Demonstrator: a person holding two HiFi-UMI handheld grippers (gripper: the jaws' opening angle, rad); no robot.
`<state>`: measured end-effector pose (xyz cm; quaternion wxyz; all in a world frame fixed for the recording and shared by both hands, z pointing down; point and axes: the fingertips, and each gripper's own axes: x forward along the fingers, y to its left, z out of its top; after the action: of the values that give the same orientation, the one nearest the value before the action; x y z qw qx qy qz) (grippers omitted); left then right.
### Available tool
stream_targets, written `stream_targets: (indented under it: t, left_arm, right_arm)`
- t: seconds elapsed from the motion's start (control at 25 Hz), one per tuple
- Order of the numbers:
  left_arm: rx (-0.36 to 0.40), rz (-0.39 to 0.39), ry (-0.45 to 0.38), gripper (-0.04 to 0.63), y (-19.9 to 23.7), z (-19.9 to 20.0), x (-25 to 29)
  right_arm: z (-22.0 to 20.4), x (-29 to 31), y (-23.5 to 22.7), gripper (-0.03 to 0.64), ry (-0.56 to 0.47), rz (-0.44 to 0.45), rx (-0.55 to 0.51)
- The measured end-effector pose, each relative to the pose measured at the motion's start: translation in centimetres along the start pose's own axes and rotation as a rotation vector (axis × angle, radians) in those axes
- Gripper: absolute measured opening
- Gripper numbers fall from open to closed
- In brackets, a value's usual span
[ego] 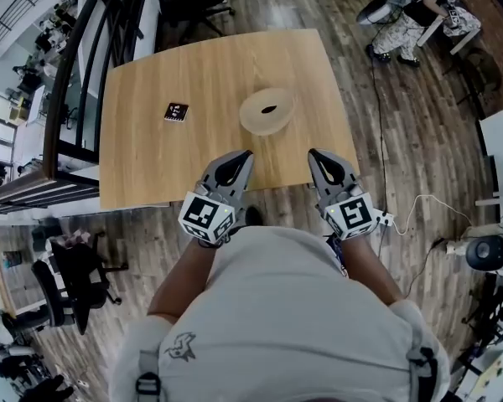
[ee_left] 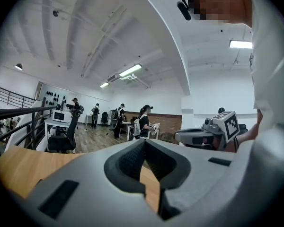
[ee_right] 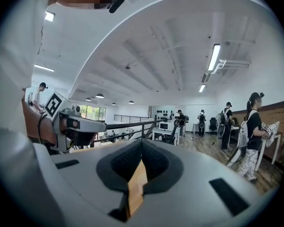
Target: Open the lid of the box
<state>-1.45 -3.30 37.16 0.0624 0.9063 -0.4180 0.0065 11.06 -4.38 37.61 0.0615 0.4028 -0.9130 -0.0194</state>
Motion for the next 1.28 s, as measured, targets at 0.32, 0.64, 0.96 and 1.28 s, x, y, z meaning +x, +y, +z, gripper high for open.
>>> stream_targets:
  t: [0.32,0.64,0.96,1.28]
  left_arm:
    - [-0.007,0.006,0.005,0.006,4.9,0.2,-1.3]
    - [-0.043,0.011,0.019,0.006,6.1,-1.1,-1.1]
    - [-0.097,0.035,0.056,0.006,8.6,-2.8,0.5]
    - [-0.14,0.088,0.099,0.006,11.7,-6.1,3.6]
  right_arm:
    - [0.6,5.3,2.1,0.005,0.014,0.03,-0.007]
    - [-1.0,7.1,2.8,0.005,0.044,0.071,-0.02]
    - [-3.1,11.5,0.6,0.005,0.1,0.139,-0.006]
    - [-6.6,15.8,-2.9,0.005,0.195,0.198,-0.107]
